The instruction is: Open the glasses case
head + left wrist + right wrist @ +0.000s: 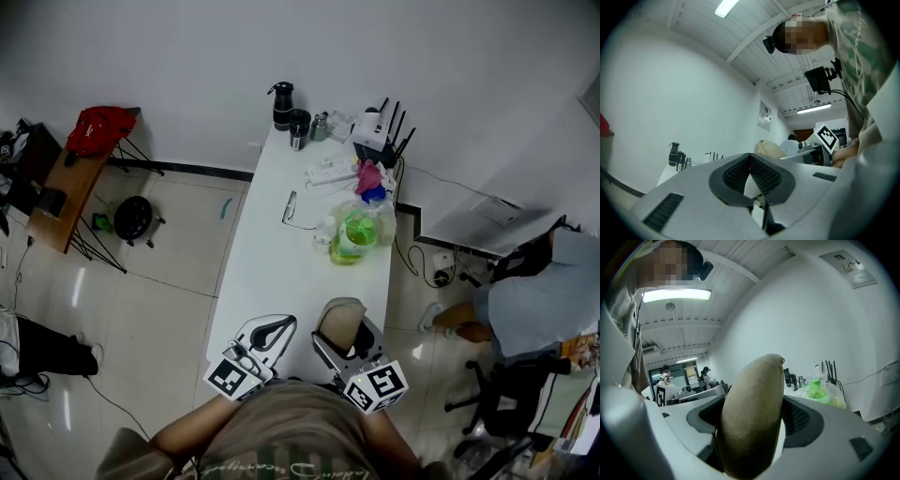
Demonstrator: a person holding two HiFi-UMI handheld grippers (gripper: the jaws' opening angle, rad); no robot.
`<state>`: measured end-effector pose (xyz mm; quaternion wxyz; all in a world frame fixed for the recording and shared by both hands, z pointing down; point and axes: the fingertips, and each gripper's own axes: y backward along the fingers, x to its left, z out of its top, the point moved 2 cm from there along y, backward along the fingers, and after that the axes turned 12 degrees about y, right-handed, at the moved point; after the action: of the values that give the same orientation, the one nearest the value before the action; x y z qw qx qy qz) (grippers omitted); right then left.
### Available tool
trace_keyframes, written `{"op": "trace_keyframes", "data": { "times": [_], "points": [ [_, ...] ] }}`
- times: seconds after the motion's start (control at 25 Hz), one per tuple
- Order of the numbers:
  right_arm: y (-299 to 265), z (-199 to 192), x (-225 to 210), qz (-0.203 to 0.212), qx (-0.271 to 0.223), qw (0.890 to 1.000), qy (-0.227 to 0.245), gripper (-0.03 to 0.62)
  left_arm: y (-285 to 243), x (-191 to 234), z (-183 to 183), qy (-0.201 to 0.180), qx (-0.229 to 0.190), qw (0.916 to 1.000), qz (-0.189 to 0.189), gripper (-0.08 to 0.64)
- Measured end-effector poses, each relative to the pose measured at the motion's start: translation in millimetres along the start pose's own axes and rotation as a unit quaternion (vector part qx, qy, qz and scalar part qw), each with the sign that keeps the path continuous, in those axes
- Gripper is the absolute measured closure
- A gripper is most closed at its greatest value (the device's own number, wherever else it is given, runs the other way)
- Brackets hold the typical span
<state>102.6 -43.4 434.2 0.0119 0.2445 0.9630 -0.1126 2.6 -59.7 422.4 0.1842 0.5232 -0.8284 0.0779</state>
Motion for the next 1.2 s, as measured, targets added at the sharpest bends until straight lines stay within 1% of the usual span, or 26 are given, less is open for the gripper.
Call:
{"op": "trace_keyframes", "data": {
  "times": [0.08,0.2,0.36,0.48,0.56,0.64,0.68,0.8,0.88,0.96,1.0,1.12,1.16,1.2],
  "points": [
    [4.3,1.4,-2.6,-0.001,-0.004,1.0,-0.008,0.213,-2.3,-4.9,-3.3,0.002,0.0,1.0,-0.005,0.571],
    [10.8,7.7,-3.2,0.006,-0.016,1.0,-0.02,0.213,-3.6,-13.5,-6.9,0.022,0.004,0.9997,-0.014,0.571],
    [14.8,21.5,-3.4,0.03,-0.046,0.998,-0.034,0.212,-6.4,-19.6,-8.4,0.039,0.012,0.9986,-0.032,0.571],
    [18.3,27.9,-6.8,0.048,-0.062,0.996,-0.042,0.213,-11.8,-26.5,-4.8,0.047,0.003,0.9976,-0.05,0.569],
    [21.1,33.0,-7.6,0.067,-0.074,0.994,-0.044,0.213,-13.8,-33.6,-1.2,0.055,0.0,0.9961,-0.069,0.569],
    [24.4,40.8,-6.6,0.095,-0.094,0.99,-0.046,0.212,-16.0,-41.3,3.7,0.06,-0.002,0.9938,-0.093,0.564],
    [26.0,44.6,-5.8,0.111,-0.103,0.987,-0.046,0.213,-17.3,-45.1,5.2,0.062,0.0,0.9926,-0.105,0.541],
    [29.1,51.2,-3.8,0.145,-0.113,0.982,-0.039,0.213,-20.5,-55.0,8.3,0.065,0.006,0.9893,-0.13,0.531],
    [29.9,53.8,-1.9,0.161,-0.117,0.979,-0.036,0.212,-21.2,-59.9,10.4,0.073,0.007,0.9869,-0.144,0.489],
    [31.7,57.8,-0.3,0.18,-0.131,0.974,-0.05,0.212,-19.7,-62.8,12.0,0.086,0.005,0.9844,-0.154,0.476],
    [33.2,60.2,-0.6,0.194,-0.142,0.968,-0.068,0.212,-18.9,-64.1,13.8,0.093,0.002,0.9829,-0.159,0.467],
    [37.6,68.3,-4.8,0.233,-0.179,0.944,-0.15,0.212,-19.4,-70.0,24.6,0.107,-0.015,0.9773,-0.182,0.454],
    [38.3,70.2,-5.9,0.242,-0.186,0.938,-0.165,0.213,-20.0,-71.7,27.2,0.111,-0.017,0.9756,-0.189,0.454],
    [39.0,71.6,-6.3,0.249,-0.19,0.934,-0.17,0.213,-20.6,-73.3,28.6,0.115,-0.015,0.9738,-0.195,0.454]
  ]
}}
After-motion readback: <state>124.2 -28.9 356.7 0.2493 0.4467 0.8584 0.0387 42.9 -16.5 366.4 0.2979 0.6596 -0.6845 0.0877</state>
